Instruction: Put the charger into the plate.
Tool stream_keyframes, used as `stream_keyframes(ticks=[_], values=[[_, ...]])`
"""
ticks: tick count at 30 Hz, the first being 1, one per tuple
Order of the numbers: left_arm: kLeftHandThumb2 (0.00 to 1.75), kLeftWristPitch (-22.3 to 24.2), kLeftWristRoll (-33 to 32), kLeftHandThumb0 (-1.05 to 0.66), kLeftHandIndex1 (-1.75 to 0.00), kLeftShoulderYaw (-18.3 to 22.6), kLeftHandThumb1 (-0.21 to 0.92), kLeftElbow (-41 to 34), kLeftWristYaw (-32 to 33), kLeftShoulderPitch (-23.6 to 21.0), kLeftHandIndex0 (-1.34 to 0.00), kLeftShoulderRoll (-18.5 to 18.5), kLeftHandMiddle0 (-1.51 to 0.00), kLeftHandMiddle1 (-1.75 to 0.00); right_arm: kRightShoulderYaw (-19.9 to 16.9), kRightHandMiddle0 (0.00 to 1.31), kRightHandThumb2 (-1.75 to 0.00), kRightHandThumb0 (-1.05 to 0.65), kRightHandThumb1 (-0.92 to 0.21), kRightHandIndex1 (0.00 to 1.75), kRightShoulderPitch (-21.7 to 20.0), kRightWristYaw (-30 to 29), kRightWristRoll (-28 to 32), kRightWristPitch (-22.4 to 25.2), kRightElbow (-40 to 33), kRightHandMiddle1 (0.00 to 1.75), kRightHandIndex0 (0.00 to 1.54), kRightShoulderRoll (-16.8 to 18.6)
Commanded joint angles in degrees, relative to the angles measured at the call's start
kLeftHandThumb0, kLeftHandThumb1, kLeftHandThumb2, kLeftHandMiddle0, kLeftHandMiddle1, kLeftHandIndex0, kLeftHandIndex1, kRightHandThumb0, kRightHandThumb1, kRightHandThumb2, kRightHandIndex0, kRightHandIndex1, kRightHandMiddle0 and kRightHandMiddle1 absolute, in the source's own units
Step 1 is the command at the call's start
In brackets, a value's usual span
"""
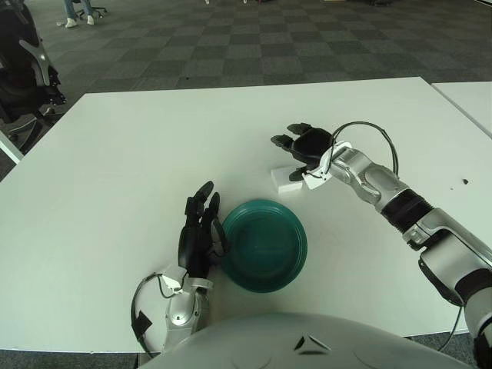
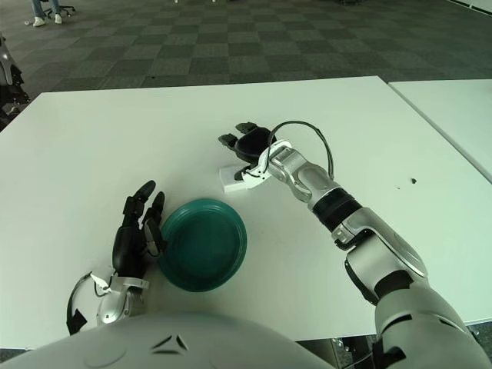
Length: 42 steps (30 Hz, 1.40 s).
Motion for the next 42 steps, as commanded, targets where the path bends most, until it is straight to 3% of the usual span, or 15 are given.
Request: stream_keyframes(ticks=[1, 12, 25, 34, 42], values=[[0.99, 2.26, 0.82, -1.02, -0.82, -0.55, 0.92, 1.99, 1.13, 0.19, 0.00, -1.70, -0.36, -0.01, 0.61, 0.00, -0.77, -0.85, -0.92, 0.01, -0.28, 3.22, -0.90, -3.16, -0.45, 0.06, 0.09, -0.31], [1.00, 2.63, 2.38, -0.99, -0.85, -1.04, 0.92, 1.79, 2.71, -0.17, -0.01, -1.64, -0.38, -0.02, 2.70, 0.00, -0.74, -0.86, -0.92, 0.00, 0.02, 0.48, -1.57, -5.12, 7.66, 0.13, 0.09, 1.87], [1.02, 3.51, 3.37, -0.97, -0.85, -1.69, 0.92, 1.82, 4.64, -0.67, 0.00, -1.95, -0.39, -0.02, 3.83, 0.00, -0.75, -0.89, -0.92, 0.00, 2.78, -0.29, -1.78, -5.43, 10.43, 0.23, 0.09, 3.31], [1.03, 3.04, 4.02, -0.97, -0.82, -2.20, 0.92, 2.27, 5.70, -1.13, 0.00, -2.11, -0.39, -0.01, 5.15, 0.00, -0.73, -0.87, -0.92, 0.00, 5.46, -1.69, -2.35, -4.08, 14.91, 0.19, 0.08, 5.70], [1.03, 2.67, 3.40, -0.98, -0.79, -2.31, 0.92, 2.86, 5.73, -1.46, 0.00, -2.25, -0.36, 0.00, 5.67, 0.00, -0.72, -0.86, -0.92, 0.00, 5.30, -4.11, -2.61, -2.89, 21.93, 0.14, 0.07, 8.46]])
